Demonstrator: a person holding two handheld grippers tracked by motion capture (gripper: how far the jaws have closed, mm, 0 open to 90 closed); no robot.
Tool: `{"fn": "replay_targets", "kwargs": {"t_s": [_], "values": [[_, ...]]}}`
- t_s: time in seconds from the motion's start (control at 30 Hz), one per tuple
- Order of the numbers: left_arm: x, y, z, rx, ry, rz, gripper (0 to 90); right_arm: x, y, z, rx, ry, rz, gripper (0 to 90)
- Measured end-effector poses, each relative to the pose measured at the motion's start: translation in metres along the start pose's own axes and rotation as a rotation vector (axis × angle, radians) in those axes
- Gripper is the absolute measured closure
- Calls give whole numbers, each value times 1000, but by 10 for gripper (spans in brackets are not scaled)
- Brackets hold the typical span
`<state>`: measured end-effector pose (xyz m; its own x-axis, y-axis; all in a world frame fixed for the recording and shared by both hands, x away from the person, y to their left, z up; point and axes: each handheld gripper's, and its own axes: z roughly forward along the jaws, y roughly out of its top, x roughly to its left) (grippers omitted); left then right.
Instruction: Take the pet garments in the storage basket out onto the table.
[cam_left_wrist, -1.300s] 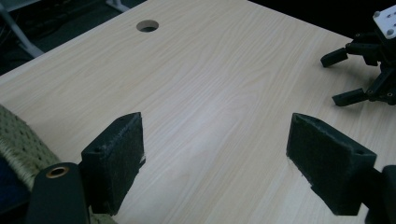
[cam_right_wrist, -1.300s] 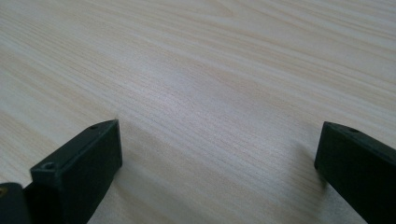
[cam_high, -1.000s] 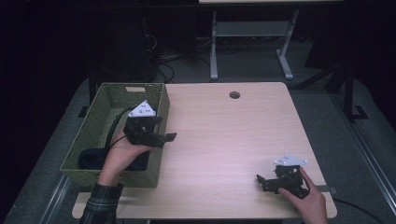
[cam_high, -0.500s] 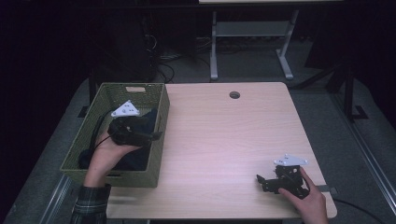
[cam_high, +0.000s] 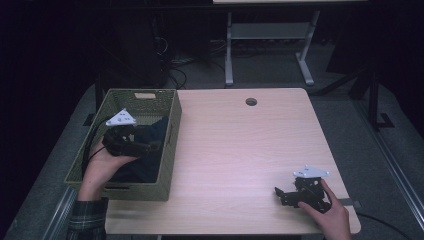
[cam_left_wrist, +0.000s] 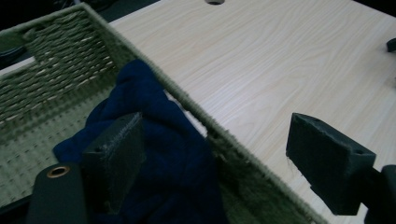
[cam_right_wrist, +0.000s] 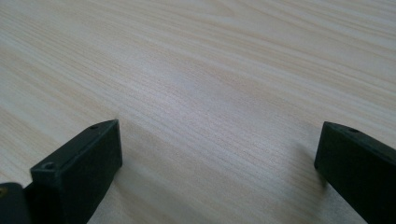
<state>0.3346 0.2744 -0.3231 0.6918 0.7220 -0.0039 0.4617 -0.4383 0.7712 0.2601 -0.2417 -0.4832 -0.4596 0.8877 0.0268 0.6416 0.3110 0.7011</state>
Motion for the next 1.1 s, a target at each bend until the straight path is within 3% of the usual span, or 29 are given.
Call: {"fn": "replay_targets", "kwargs": {"t_s": [0.33, 0.97, 1.1], "values": [[23, -16, -3, 37, 61, -30, 155, 0, 0, 0, 1, 0, 2, 4], [49, -40, 13, 129, 67, -34, 129, 0, 0, 0, 1, 1, 0, 4], [52, -44, 19, 147, 53, -33, 129, 0, 0, 0, 1, 1, 1, 4]]}}
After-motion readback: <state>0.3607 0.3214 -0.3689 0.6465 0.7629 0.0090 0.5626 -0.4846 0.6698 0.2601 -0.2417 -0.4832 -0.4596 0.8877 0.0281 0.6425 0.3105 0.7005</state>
